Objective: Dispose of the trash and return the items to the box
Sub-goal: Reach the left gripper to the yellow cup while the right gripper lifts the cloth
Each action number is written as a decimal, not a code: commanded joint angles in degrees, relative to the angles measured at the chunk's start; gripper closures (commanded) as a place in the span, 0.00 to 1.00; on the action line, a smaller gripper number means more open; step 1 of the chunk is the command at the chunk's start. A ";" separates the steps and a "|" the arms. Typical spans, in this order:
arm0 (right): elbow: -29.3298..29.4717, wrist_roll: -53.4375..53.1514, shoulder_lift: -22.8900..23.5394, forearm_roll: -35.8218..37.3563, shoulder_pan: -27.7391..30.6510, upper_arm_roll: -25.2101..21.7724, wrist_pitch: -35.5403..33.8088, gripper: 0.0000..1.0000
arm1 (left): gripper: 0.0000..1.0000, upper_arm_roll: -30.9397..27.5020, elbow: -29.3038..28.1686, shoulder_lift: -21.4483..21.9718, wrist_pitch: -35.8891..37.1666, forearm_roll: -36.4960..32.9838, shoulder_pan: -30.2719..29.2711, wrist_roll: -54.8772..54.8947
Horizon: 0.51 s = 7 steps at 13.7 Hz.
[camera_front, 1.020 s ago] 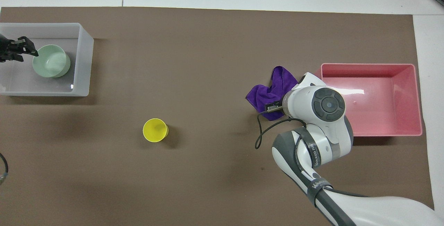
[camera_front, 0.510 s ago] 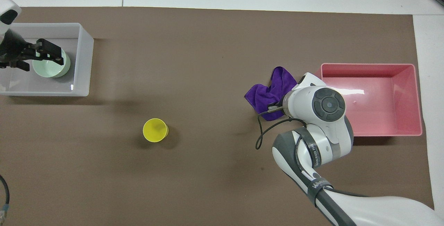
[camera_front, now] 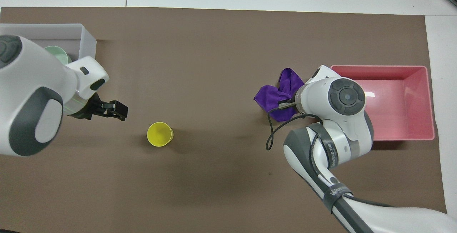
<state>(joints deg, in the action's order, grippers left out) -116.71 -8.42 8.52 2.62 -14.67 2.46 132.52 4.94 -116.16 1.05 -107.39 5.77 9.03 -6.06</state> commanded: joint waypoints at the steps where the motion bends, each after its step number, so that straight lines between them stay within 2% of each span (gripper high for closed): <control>1: 5.51 0.43 -3.41 -0.25 1.22 -0.34 -9.78 1.00 | 0.00 -0.99 -8.97 2.73 -9.30 3.89 3.00 0.08; 4: 8.95 0.95 -7.20 -0.25 5.51 -0.35 -15.71 1.00 | 0.00 -0.99 -14.87 1.42 -19.22 4.85 5.90 -1.31; 6: 9.05 1.04 -8.78 -0.16 8.59 -0.43 -15.80 1.00 | 0.40 -1.07 -15.49 -1.39 -22.93 4.95 9.06 -5.88; 7: 9.31 1.48 -9.05 -0.07 10.17 -0.43 -15.71 1.00 | 0.66 -1.07 -15.50 -2.79 -24.08 4.95 9.51 -6.42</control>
<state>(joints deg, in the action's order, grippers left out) -107.70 -8.39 -0.04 2.63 -7.43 1.65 117.11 4.85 -130.74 0.18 -127.88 9.79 15.94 -10.10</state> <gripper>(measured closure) 0.978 0.225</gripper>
